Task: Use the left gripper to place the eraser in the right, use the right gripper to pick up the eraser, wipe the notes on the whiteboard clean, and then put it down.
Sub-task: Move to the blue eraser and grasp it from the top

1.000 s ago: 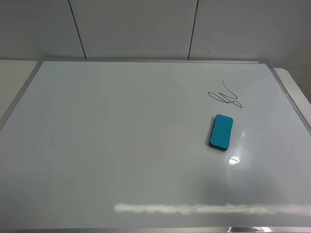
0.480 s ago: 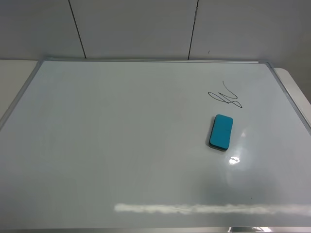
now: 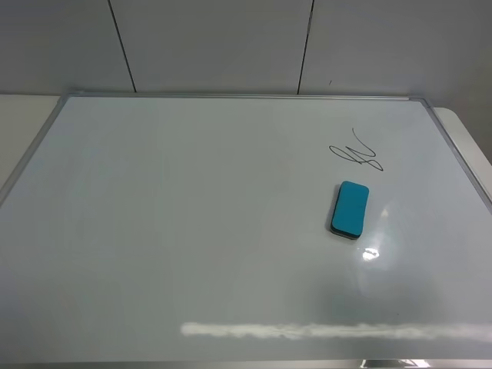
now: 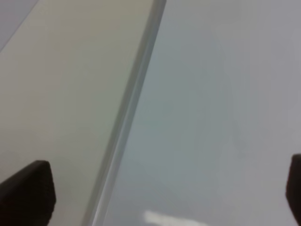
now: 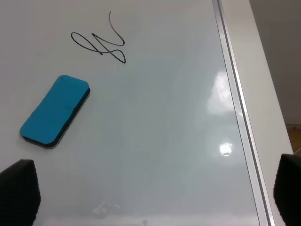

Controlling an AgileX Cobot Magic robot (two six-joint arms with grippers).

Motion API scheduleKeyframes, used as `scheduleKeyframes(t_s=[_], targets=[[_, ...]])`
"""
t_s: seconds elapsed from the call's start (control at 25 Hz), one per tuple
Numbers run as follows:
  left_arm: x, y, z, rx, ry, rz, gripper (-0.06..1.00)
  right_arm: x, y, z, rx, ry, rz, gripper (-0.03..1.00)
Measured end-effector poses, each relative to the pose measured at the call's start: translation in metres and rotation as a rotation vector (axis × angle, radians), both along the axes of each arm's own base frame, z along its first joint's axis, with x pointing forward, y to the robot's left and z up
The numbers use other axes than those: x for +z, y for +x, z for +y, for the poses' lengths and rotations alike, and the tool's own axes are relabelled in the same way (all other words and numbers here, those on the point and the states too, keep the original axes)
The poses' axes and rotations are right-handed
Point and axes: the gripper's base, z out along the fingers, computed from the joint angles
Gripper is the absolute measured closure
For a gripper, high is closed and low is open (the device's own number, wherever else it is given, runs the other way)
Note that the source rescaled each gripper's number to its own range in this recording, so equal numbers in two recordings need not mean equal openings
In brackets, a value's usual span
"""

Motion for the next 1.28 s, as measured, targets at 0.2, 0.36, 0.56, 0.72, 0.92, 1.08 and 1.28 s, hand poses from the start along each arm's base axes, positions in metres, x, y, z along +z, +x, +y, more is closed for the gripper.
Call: scheduleKeyframes(t_s=[0.2,0.36,0.56,0.72,0.92,1.08,1.28], targets=[[0.000,0.000,0.000,0.000,0.000,0.000,-0.06,0.000,0.000,0.000,0.000,0.000,0.000,-0.03],[0.000,0.000,0.000,0.000,0.000,0.000,-0.06,0.000,0.000,0.000,0.000,0.000,0.000,-0.03],[0.000,0.000,0.000,-0.001,0.000,-0.004,-0.06,0.000,0.000,0.001,0.006,0.009,0.000,-0.03],[0.000,0.000,0.000,-0.001,0.000,-0.004,-0.06,0.000,0.000,0.001,0.010,0.014,0.000,-0.03],[0.000,0.000,0.000,-0.001,0.000,-0.004,-0.06,0.011,0.005,0.000,-0.002,0.001,0.049,-0.03],[0.000,0.000,0.000,-0.001,0.000,-0.004,-0.06,0.028,0.027,0.001,-0.048,0.062,0.258,-0.02],[0.000,0.000,0.000,-0.001,0.000,-0.004,-0.06,0.035,0.063,0.001,-0.126,0.138,0.429,0.04]])
